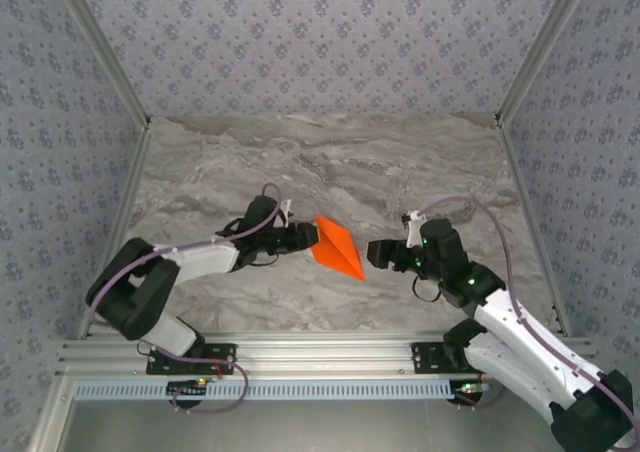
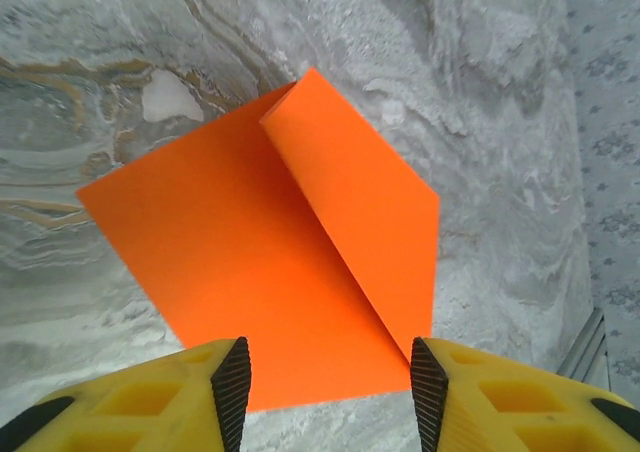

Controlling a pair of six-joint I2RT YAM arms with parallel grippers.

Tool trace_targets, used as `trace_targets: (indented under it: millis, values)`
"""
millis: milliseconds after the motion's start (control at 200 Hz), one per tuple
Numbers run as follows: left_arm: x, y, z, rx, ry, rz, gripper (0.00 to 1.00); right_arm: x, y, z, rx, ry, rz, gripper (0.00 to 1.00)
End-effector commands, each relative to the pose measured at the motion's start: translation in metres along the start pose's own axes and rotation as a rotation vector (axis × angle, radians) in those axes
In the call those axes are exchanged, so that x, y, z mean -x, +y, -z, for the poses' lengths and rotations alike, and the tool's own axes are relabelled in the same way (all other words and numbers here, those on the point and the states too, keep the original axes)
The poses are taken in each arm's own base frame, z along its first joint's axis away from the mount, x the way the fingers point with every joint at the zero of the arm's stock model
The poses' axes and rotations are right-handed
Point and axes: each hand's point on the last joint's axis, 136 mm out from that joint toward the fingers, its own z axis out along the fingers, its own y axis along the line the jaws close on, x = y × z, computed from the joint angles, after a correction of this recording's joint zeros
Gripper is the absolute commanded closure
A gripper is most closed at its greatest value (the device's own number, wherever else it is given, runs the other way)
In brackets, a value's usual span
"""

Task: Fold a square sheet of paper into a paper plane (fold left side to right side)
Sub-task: Turn over the paper at the center of the table.

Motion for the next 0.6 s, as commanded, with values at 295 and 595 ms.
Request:
trace_targets:
  millis: [295, 595]
  values:
    - [0.019, -0.014, -0.047, -0.024, 0.021, -0.012, 0.51, -0.017, -0.016, 0.012, -0.070, 0.042, -0.031, 0.18]
    - [0.032, -0.009, -0.063, -0.035, -0.004, -0.004, 0.56, -0.017, -0.016, 0.013, -0.075, 0.043, -0.022, 0.18]
